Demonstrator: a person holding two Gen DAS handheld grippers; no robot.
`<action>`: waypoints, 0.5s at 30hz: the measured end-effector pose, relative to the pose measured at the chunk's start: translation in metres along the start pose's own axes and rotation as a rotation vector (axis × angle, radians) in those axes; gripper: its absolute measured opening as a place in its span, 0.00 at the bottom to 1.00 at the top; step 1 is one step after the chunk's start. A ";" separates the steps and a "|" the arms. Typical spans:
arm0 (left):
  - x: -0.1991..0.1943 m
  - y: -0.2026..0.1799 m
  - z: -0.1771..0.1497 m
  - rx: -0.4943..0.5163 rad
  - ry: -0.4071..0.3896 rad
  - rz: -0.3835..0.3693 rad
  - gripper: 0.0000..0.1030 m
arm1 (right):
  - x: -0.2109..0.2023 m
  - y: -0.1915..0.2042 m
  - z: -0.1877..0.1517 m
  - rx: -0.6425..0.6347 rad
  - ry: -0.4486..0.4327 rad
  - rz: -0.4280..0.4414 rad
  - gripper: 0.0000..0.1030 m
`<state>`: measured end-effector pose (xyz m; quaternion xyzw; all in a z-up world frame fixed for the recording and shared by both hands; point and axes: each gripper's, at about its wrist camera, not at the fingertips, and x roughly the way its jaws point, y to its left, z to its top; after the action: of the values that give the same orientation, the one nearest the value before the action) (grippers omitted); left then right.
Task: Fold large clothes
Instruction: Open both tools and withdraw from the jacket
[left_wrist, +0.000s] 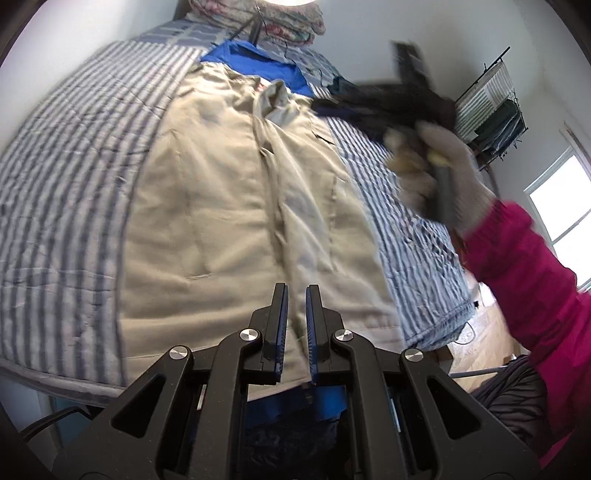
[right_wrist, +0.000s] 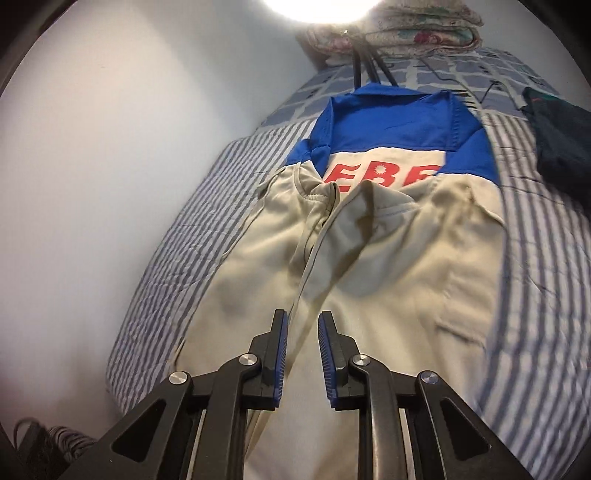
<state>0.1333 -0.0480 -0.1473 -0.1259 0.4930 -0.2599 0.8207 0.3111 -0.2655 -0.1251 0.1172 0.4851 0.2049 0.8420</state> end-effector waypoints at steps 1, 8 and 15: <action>-0.005 0.006 -0.002 -0.006 -0.013 0.013 0.25 | -0.010 0.004 -0.011 -0.007 0.001 -0.007 0.23; -0.026 0.053 -0.009 -0.124 -0.066 0.053 0.36 | -0.046 0.019 -0.079 -0.064 -0.022 -0.131 0.25; -0.028 0.056 -0.011 -0.118 -0.076 0.073 0.36 | -0.002 -0.009 -0.076 0.043 -0.036 -0.140 0.25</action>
<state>0.1297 0.0149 -0.1576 -0.1656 0.4801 -0.1953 0.8390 0.2461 -0.2742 -0.1654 0.1045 0.4812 0.1330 0.8601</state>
